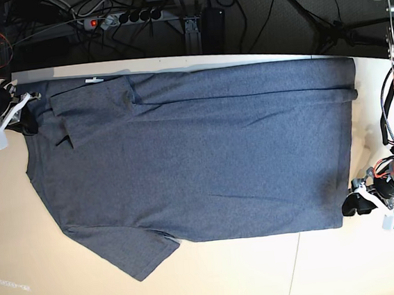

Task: Fold the T-shirt properly
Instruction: 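Move the left gripper to the hem corner and grasp it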

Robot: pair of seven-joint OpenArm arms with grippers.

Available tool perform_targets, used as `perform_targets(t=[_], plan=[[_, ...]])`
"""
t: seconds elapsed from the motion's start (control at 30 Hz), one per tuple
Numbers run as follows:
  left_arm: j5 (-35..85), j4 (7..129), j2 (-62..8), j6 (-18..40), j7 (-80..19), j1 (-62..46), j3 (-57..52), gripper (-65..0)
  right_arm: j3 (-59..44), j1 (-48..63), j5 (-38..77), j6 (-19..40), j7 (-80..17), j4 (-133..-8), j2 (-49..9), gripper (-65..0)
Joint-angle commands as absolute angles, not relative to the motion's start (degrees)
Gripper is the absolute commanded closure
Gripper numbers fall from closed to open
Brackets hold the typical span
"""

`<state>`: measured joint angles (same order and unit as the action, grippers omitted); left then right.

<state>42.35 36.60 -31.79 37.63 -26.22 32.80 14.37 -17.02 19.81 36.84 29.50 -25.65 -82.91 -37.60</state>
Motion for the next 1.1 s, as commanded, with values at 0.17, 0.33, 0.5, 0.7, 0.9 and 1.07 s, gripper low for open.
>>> perform_targets(t=[0.17,0.33,0.5,0.7,0.9,1.07], plan=[[42.35,23.22,-29.34,38.87,-22.83,40.38,14.66,-34.7,-17.72,19.4,37.52,33.21,-24.47,-83.64,-38.92,0.0],[40.93,19.42,-29.21,38.85,-21.15,42.06,14.66,-34.6,-17.72,19.4,37.54,33.21,-24.47,-83.64,-38.92,0.0],[41.69,18.15,-27.59,38.83,-19.94,42.06,14.66,-34.6,-17.72,19.4,37.54,33.21,-24.47,-83.64,-38.92,0.0],[40.86,17.54,-25.17,38.81,-18.92,42.04,14.66,-34.6,-17.72,19.42,37.54,33.21,-24.47,-83.64,-38.92,0.0],[39.11,17.47,-24.8,38.81,-19.05,42.04,14.66,-34.5,-17.72,19.4,37.5,33.21,-24.47,-83.64,-38.92,0.0],[39.03,17.47,-24.75,36.36,-18.76,42.04,14.66,-26.2,-17.72,19.4,37.52,33.21,-24.45,-83.64,-38.89,0.0]])
